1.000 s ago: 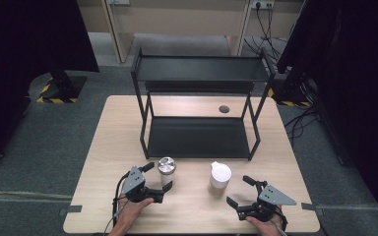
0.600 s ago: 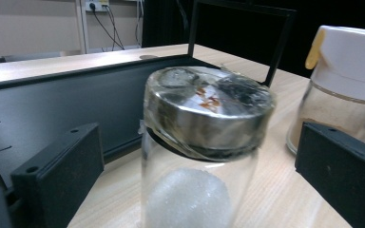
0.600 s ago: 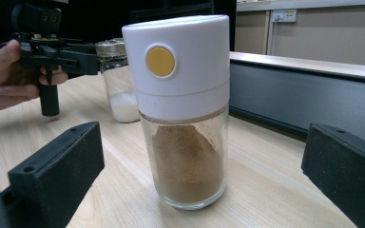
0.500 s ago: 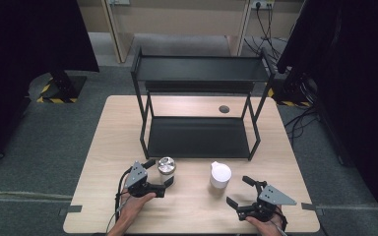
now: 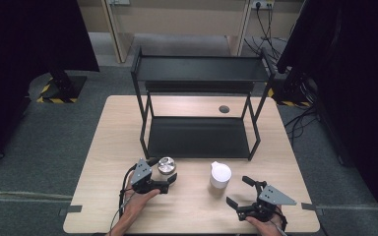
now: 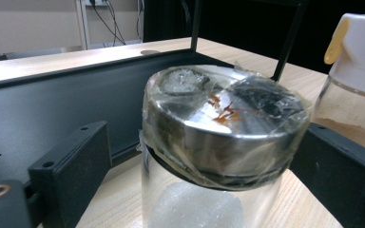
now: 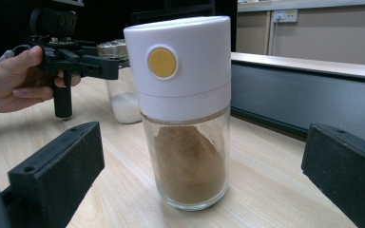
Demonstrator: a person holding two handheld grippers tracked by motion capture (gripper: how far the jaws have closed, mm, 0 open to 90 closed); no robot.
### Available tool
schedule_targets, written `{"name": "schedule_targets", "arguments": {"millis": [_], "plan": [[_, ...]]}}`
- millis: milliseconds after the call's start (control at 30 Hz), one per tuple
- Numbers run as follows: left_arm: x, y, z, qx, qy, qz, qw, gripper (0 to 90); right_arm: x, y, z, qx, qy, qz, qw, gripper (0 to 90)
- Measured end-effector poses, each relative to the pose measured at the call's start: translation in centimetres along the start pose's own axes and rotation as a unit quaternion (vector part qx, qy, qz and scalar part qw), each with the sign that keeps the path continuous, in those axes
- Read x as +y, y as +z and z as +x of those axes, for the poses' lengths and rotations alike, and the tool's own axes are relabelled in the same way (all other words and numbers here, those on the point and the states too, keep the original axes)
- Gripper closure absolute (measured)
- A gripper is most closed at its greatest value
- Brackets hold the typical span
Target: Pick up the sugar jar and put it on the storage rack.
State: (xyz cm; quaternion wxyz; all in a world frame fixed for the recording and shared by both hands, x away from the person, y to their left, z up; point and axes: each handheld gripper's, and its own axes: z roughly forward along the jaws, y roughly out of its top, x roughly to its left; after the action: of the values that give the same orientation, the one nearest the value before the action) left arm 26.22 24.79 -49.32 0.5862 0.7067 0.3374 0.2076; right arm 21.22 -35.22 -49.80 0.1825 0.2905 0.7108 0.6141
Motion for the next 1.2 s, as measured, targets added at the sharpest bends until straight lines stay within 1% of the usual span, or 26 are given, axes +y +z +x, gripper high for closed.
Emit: {"name": "schedule_targets", "arguments": {"millis": [167, 300, 467, 567, 600, 633, 667, 967, 1033, 1133, 1200], "plan": [[0.0, 0.2, -0.1, 0.001, 0.004, 0.003, 1.0000, 10.7, -0.1, 0.0, -0.1, 0.000, 0.003, -0.003, 1.0000, 0.6], [0.2, 0.4, -0.2, 0.003, 0.010, 0.010, 0.9999, 13.8, -0.1, -0.1, -0.1, -0.002, 0.004, -0.003, 1.0000, 0.6], [0.3, 0.6, -0.3, 0.009, 0.010, 0.018, 0.9997, 18.1, -0.1, -0.1, -0.1, -0.002, 0.005, -0.005, 1.0000, 0.7], [0.3, 0.5, -0.1, 0.002, 0.010, 0.019, 0.9998, 23.3, -0.1, -0.1, -0.1, -0.003, 0.006, -0.005, 1.0000, 0.7], [0.3, 0.5, -0.1, -0.001, 0.013, 0.018, 0.9998, 25.8, -0.1, -0.1, -0.1, -0.003, 0.006, -0.005, 1.0000, 0.7], [0.3, 0.5, -0.3, -0.001, 0.017, 0.017, 0.9997, 29.0, -0.1, -0.1, -0.1, -0.003, 0.007, -0.005, 1.0000, 0.7], [0.2, 0.6, -0.4, 0.001, 0.021, 0.017, 0.9996, 30.4, -0.2, -0.1, -0.1, -0.003, 0.008, -0.005, 1.0000, 0.7], [0.3, 0.5, -0.9, 0.010, 0.022, 0.018, 0.9996, 31.1, -0.2, -0.1, -0.1, -0.003, 0.007, -0.007, 0.9999, 0.7], [0.5, 0.4, -1.1, 0.014, 0.027, 0.019, 0.9994, 31.1, -0.2, -0.1, -0.1, -0.003, 0.009, -0.006, 0.9999, 0.7], [0.6, 0.3, -1.1, 0.013, 0.020, 0.012, 0.9996, 31.2, -0.2, -0.1, -0.1, -0.003, 0.009, -0.007, 0.9999, 0.7], [0.8, 0.1, -1.1, 0.012, 0.021, 0.011, 0.9997, 31.2, -0.2, -0.1, -0.1, -0.003, 0.007, -0.007, 0.9999, 0.7]]}}
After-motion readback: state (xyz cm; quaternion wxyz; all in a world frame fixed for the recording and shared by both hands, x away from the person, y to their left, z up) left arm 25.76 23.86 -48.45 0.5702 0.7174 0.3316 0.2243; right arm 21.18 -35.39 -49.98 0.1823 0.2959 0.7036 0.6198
